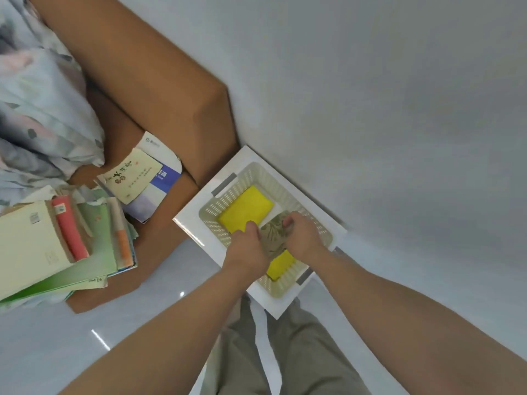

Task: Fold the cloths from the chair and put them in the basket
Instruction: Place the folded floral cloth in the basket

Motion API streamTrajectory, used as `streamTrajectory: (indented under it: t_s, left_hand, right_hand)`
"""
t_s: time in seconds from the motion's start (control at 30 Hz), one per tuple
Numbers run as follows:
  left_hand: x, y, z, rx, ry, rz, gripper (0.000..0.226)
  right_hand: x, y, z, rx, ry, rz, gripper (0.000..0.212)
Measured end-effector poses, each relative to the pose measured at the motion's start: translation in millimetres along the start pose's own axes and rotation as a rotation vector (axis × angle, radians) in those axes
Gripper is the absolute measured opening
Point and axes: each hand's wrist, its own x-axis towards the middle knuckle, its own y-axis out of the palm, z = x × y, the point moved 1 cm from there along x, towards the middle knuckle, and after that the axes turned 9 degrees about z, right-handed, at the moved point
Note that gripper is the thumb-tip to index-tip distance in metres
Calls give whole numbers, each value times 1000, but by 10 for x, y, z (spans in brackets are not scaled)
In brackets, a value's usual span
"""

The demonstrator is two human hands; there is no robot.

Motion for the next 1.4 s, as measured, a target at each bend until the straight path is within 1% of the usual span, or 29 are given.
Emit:
streamTrajectory:
  t_s: [0.07, 0.13, 0.23, 0.33, 0.47, 0.53, 0.6, 0.67, 0.8, 0.83, 0.9, 0.93, 1.0, 1.07, 1.1, 1.13, 1.2, 1.3, 1.37, 1.4]
  left_hand:
    - [360, 64, 53, 89, -26, 80, 29]
    - [710, 143, 134, 148, -46, 156, 37]
    - [1165, 249, 281, 192, -82, 219, 43]
    - [1465, 341, 389, 274, -116, 219, 36]
    - [1701, 460, 498, 415, -72, 239, 27]
    - [1749, 492, 530, 473, -66, 233, 27]
    - [1778, 499, 554, 503, -73, 211, 34]
    - [1798, 505, 569, 562, -86, 219, 40]
    - [1771, 549, 575, 697, -105, 231, 45]
    - [1736, 543, 543, 752, -97, 210, 45]
    - [1693, 566, 510, 864, -20, 141, 43]
    - [1659, 551, 488, 899, 28, 115, 40]
    - [1704, 557, 513, 963, 110, 150, 35]
    - [1738, 571, 564, 1005, 207, 235, 37]
    - [1772, 587, 609, 1034, 251, 270, 40]
    - [1795, 595, 630, 1069, 267, 308, 42]
    - [1835, 615, 657, 1083, 267, 370, 47]
    - [1808, 603, 624, 1033, 218, 409, 49]
    - [1719, 502, 560, 997, 165, 472, 40]
    - [1675, 465, 546, 972, 146, 511, 29]
  right_hand:
    - [276, 188, -135, 7, 50, -2, 23]
    - [526, 348, -269, 7, 91, -21, 26]
    - [786, 543, -408, 84, 126, -87, 30]
    - [952, 653, -431, 152, 74, -197, 35]
    - [1097, 710, -353, 93, -12, -289, 44]
    - [1130, 752, -353, 49, -6, -311, 42]
    - [1139, 778, -394, -14, 21, -314, 38]
    - [1108, 780, -424, -101, 29, -299, 36]
    - [1072, 768, -456, -242, 51, -263, 29]
    - [1058, 769, -466, -290, 63, -255, 28]
    - [1011, 772, -470, -430, 66, -268, 29]
    - [969, 768, -453, -501, 32, -288, 30]
    - [911, 750, -373, -609, -106, -319, 28]
    - [921, 739, -307, -628, -240, -242, 27]
    - [959, 745, -304, -624, -274, -185, 28]
    - [1005, 754, -312, -620, -269, -121, 29]
    - [1092, 762, -349, -599, -182, -6, 33]
    - [1161, 746, -366, -555, -104, 82, 42]
    - [1149, 695, -333, -553, -112, 147, 48]
    - [1112, 654, -320, -559, -118, 194, 52]
